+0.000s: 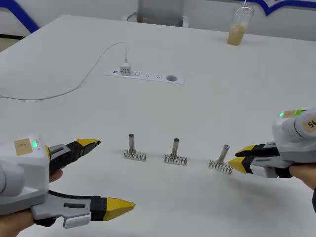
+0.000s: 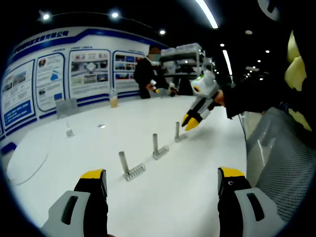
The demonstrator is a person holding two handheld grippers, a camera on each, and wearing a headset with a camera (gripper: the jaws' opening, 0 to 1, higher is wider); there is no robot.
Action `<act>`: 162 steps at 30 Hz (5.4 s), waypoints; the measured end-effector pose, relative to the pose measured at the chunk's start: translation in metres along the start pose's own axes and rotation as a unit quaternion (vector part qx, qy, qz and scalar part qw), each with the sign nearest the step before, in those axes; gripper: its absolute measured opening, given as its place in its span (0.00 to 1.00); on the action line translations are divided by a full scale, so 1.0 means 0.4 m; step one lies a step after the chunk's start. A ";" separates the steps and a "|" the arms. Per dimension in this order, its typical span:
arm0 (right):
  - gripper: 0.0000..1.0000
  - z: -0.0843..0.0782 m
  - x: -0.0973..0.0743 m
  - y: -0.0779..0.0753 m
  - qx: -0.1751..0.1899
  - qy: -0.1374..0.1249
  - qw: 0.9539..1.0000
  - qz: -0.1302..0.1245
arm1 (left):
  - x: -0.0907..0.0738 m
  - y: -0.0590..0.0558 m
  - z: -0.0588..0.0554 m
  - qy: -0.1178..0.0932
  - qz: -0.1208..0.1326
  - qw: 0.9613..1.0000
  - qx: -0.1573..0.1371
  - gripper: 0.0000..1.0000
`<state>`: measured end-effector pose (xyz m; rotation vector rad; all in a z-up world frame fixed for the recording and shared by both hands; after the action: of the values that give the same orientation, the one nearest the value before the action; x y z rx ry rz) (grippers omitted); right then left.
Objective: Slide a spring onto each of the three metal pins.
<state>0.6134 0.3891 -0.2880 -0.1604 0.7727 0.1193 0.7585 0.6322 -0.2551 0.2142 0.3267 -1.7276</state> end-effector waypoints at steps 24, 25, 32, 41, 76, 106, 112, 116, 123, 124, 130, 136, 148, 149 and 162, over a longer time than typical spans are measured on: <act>0.14 -0.035 0.057 0.021 -0.072 0.035 0.994 0.074 | 0.003 -0.011 -0.005 0.003 -0.004 1.000 -0.002 0.94; 0.13 -0.036 0.058 0.020 -0.074 0.036 0.994 0.074 | 0.004 -0.013 -0.005 0.003 -0.005 1.000 -0.002 0.94; 0.12 -0.041 0.058 0.020 -0.081 0.048 0.993 0.076 | 0.007 -0.020 -0.003 0.003 -0.011 1.000 -0.001 0.93; 0.12 -0.029 0.044 0.039 -0.087 0.051 0.992 0.081 | 0.012 -0.030 -0.005 0.006 -0.022 1.000 0.000 0.91; 0.11 0.093 0.013 0.217 -0.158 0.040 0.973 0.162 | 0.171 -0.119 -0.014 0.058 -0.147 0.986 0.059 0.58; 0.11 0.135 0.014 0.301 -0.208 0.053 0.950 0.225 | 0.206 -0.165 -0.004 0.066 -0.200 0.972 0.102 0.19; 0.11 0.140 0.011 0.309 -0.213 0.056 0.948 0.229 | 0.207 -0.161 -0.006 0.067 -0.194 0.971 0.119 0.13; 0.12 0.152 0.002 0.311 -0.215 0.051 0.949 0.226 | 0.208 -0.162 -0.009 0.071 -0.192 0.971 0.123 0.12; 0.12 0.180 -0.013 0.315 -0.224 0.038 0.949 0.219 | 0.209 -0.161 -0.008 0.071 -0.192 0.971 0.124 0.12; 0.12 0.184 -0.014 0.316 -0.225 0.035 0.949 0.218 | 0.209 -0.161 -0.008 0.071 -0.192 0.971 0.124 0.12; 0.12 0.213 -0.018 0.329 -0.234 0.022 0.948 0.215 | 0.208 -0.161 -0.009 0.071 -0.191 0.971 0.125 0.11; 0.12 0.227 -0.018 0.334 -0.241 0.015 0.947 0.214 | 0.208 -0.162 -0.007 0.068 -0.191 0.971 0.126 0.11; 0.12 0.245 -0.014 0.343 -0.244 0.009 0.946 0.213 | 0.207 -0.159 -0.006 0.064 -0.190 0.973 0.116 0.11; 0.12 0.245 -0.013 0.343 -0.243 0.009 0.946 0.213 | 0.207 -0.159 -0.006 0.064 -0.190 0.973 0.115 0.11; 0.12 0.235 0.004 0.344 -0.239 0.019 0.946 0.217 | 0.208 -0.161 -0.001 0.059 -0.191 0.973 0.115 0.11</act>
<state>0.6559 0.5418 -0.2366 -0.4533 0.7970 0.7282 0.6803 0.5651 -0.2760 0.4465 0.2651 -2.1408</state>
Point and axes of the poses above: the centre of the closed fingertips' face, and the gripper's own axes: x roughly forward along the fingers, y roughly to its left, z roughly out of its top, the point moved 4 cm from there along -x, roughly backward along the fingers, and after that the axes turned 6 degrees about -x, right-handed, at the moved point
